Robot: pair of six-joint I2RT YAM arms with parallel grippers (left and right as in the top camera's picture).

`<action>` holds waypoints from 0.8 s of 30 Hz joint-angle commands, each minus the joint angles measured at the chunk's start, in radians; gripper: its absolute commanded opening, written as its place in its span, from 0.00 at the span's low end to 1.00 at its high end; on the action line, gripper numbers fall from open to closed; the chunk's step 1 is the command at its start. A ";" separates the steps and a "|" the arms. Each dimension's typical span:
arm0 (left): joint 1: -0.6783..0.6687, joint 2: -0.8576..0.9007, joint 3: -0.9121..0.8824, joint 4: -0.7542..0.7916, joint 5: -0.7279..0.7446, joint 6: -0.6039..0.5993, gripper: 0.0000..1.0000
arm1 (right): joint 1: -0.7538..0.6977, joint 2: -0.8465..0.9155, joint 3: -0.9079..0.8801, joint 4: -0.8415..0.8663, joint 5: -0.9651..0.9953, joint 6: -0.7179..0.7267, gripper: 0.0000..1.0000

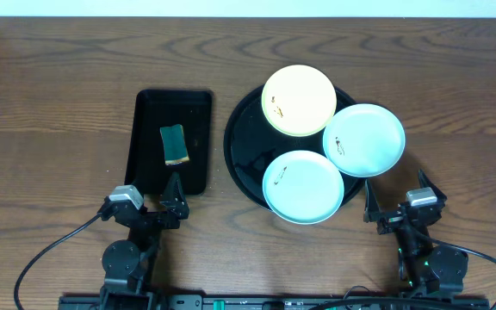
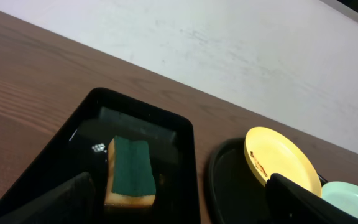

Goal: Clean dirty plates on tray and stack at the side

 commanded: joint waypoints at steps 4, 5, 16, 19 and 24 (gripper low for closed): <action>0.003 -0.005 -0.009 -0.047 -0.008 0.017 0.88 | 0.005 -0.007 -0.002 -0.004 0.003 0.011 0.99; 0.003 -0.005 -0.009 -0.047 -0.008 0.016 0.88 | 0.005 -0.007 -0.002 -0.004 0.002 0.011 0.99; 0.003 -0.005 -0.009 -0.047 -0.008 0.016 0.88 | 0.005 -0.007 -0.002 -0.004 -0.005 0.034 0.99; 0.003 -0.005 -0.009 -0.047 -0.008 0.016 0.88 | 0.005 -0.007 -0.001 0.007 -0.018 0.074 0.99; 0.003 -0.005 -0.009 -0.047 -0.008 0.016 0.88 | 0.005 -0.006 0.016 0.039 -0.012 0.139 0.99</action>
